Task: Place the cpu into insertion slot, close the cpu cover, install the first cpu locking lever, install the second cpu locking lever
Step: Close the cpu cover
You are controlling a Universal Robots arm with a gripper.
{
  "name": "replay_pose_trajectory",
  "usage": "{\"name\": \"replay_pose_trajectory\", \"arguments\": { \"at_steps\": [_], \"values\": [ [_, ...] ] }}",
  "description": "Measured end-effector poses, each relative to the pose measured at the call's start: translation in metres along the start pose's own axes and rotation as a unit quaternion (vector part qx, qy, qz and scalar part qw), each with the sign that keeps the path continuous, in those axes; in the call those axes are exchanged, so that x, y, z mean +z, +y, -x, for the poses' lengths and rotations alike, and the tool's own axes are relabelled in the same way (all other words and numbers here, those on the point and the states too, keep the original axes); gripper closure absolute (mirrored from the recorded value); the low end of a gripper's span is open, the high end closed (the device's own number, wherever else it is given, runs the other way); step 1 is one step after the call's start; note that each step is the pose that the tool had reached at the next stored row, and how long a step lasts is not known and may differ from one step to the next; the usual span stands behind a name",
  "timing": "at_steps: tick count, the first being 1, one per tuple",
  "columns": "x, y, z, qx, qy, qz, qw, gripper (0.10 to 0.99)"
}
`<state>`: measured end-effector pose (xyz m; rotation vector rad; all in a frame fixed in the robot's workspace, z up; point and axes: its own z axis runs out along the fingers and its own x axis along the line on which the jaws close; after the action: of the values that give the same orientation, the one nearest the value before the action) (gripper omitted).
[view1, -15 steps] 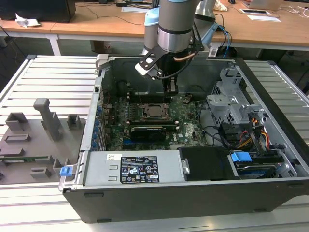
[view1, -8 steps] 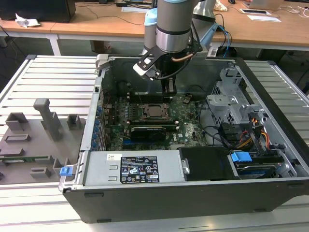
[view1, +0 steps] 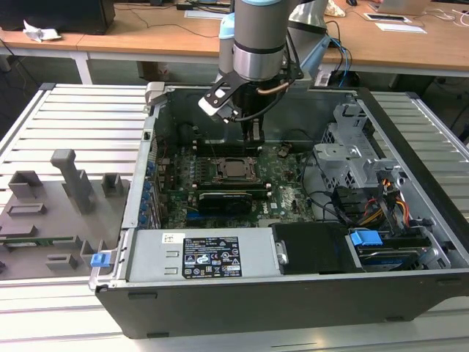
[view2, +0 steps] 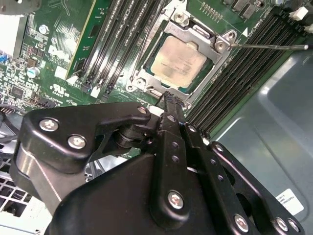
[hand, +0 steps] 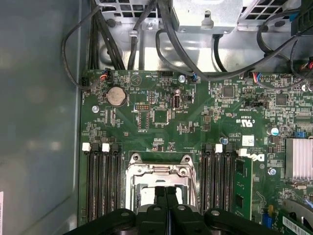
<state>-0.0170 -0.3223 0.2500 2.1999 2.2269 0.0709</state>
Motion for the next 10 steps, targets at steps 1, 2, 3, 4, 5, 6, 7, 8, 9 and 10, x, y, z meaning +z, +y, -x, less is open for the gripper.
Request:
{"name": "replay_pose_trajectory", "arguments": {
  "at_steps": [1,2,3,4,5,6,7,8,9,10],
  "values": [
    [0.0002,-0.0014,0.0,0.0,0.0,0.0,1.0,0.98],
    [0.0004,-0.0034,0.0,0.0,0.0001,0.0,1.0,0.98],
    [0.0005,-0.0047,-0.0001,0.0,0.0003,0.0,1.0,0.98],
    [0.0006,-0.0059,-0.0001,0.0,0.0004,0.0,1.0,0.98],
    [0.0007,-0.0064,-0.0001,0.0,0.0004,0.0,1.0,0.98],
    [0.0008,-0.0067,0.0,0.0,0.0004,0.0,1.0,0.98],
    [0.0013,-0.0074,-0.0001,0.0,0.0006,0.0001,1.0,0.98],
    [0.0018,-0.0083,-0.0001,0.0,0.0005,0.0001,1.0,0.98],
    [0.0024,-0.0094,-0.0001,0.0,0.0005,0.0001,1.0,0.98],
    [0.0036,-0.0106,-0.0001,0.0,0.0005,0.0,1.0,0.98]
  ]
}}
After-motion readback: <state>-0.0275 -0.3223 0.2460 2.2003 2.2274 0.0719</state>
